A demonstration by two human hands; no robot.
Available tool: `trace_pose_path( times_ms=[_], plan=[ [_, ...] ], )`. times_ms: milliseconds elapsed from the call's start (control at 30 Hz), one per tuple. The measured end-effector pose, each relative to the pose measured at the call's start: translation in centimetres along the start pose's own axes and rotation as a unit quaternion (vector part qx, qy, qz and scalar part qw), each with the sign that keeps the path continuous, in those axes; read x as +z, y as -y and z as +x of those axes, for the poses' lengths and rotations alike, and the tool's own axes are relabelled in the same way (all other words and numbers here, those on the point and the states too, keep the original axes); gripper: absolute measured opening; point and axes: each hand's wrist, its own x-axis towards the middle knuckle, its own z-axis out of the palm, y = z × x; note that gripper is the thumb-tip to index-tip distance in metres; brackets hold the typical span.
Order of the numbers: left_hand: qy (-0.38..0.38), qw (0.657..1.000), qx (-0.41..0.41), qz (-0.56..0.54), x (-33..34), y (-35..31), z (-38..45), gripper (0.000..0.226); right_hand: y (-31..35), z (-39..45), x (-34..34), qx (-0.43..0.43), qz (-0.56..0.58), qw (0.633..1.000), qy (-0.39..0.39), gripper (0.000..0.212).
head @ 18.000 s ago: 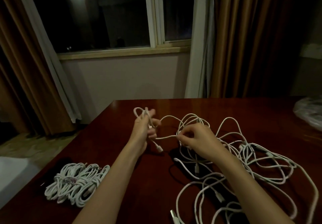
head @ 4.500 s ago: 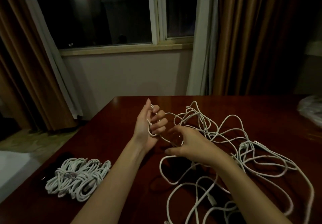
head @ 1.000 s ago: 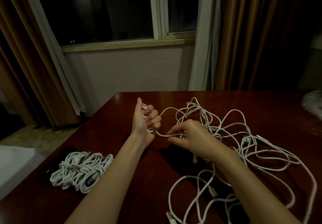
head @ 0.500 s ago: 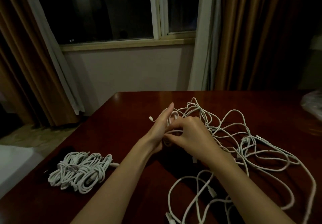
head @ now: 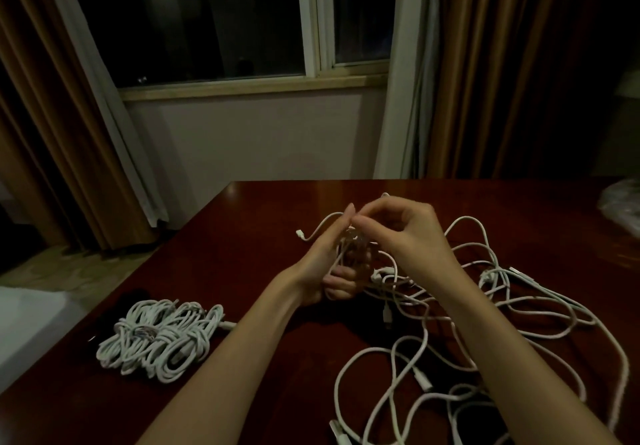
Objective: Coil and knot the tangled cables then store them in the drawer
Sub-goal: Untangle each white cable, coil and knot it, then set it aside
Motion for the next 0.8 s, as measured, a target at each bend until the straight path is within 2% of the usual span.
trace_pose_path(
  times_ms=[67, 133, 200, 267, 367, 467, 567, 800],
  plan=[
    [0.051, 0.998, -0.005, -0.027, 0.3, -0.1, -0.1, 0.058, -0.1, 0.1, 0.0, 0.020, 0.065, 0.997, -0.034, 0.010],
    [0.084, 0.996, -0.015, -0.008, 0.6, -0.1, 0.0, 0.049, -0.3, 0.1, 0.0, 0.054, 0.103, 0.992, -0.052, 0.008],
    [0.092, 0.995, -0.024, 0.010, 0.6, 0.2, 0.2, 0.046, -0.8, 0.1, 0.1, 0.083, 0.111, 0.989, -0.059, 0.006],
    [0.089, 0.996, -0.022, -0.023, 0.5, 0.4, 0.5, 0.047, -1.1, 0.2, 0.1, 0.092, 0.112, 0.988, -0.058, 0.007],
    [0.052, 0.995, 0.040, -0.070, -0.1, 0.3, 0.7, 0.049, -1.4, 0.3, -0.2, 0.100, 0.106, 0.987, -0.065, 0.015],
    [-0.019, 0.988, 0.109, -0.104, -0.8, 0.0, 0.7, 0.053, -1.7, 0.2, -0.3, 0.082, 0.069, 0.991, -0.080, 0.010],
    [-0.065, 0.983, 0.142, -0.101, -1.3, 0.0, 0.8, 0.063, -1.7, 0.2, 0.1, 0.062, 0.039, 0.995, -0.073, 0.010],
    [-0.071, 0.971, 0.171, -0.152, -0.6, -0.1, 1.2, 0.064, -2.7, 0.2, 0.8, 0.094, -0.029, 0.989, -0.106, 0.011]
  ],
)
